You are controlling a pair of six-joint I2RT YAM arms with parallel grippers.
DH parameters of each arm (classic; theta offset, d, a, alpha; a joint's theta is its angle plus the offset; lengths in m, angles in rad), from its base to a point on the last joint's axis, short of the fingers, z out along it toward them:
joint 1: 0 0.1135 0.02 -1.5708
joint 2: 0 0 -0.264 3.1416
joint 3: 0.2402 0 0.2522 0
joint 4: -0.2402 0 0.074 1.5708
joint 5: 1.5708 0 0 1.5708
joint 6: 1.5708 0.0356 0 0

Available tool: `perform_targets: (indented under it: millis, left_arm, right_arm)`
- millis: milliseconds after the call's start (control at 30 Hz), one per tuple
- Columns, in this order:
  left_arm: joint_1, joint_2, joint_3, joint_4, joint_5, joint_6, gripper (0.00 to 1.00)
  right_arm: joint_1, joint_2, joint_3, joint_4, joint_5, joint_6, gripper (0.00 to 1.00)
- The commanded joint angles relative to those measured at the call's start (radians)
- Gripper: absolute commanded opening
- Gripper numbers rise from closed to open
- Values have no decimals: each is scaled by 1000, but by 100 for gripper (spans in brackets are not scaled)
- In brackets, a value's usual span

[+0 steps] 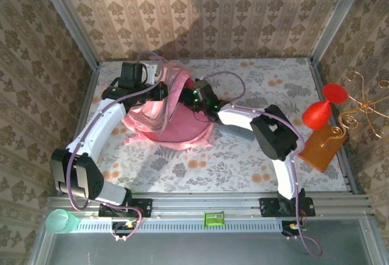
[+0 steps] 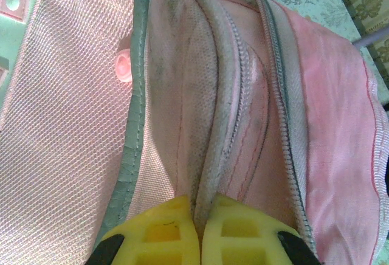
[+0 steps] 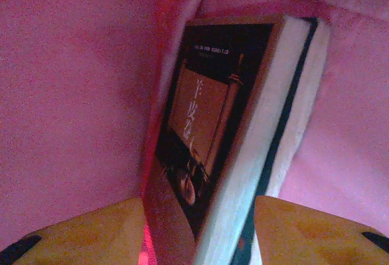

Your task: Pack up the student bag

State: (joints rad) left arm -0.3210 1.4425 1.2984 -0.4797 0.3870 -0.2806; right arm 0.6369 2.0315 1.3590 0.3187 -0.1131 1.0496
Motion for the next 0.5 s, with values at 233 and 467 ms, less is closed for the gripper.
perform_targets:
  millis: [233,467]
  left_arm:
    - [14,-13,-10,126,23,-20,0]
    - [10,-15,-75,156,29,-48,0]
  right_arm:
    - [-22,-451,-298,-238,-49,-309,53]
    - [-41,-550,-425,-434,190,-405,59]
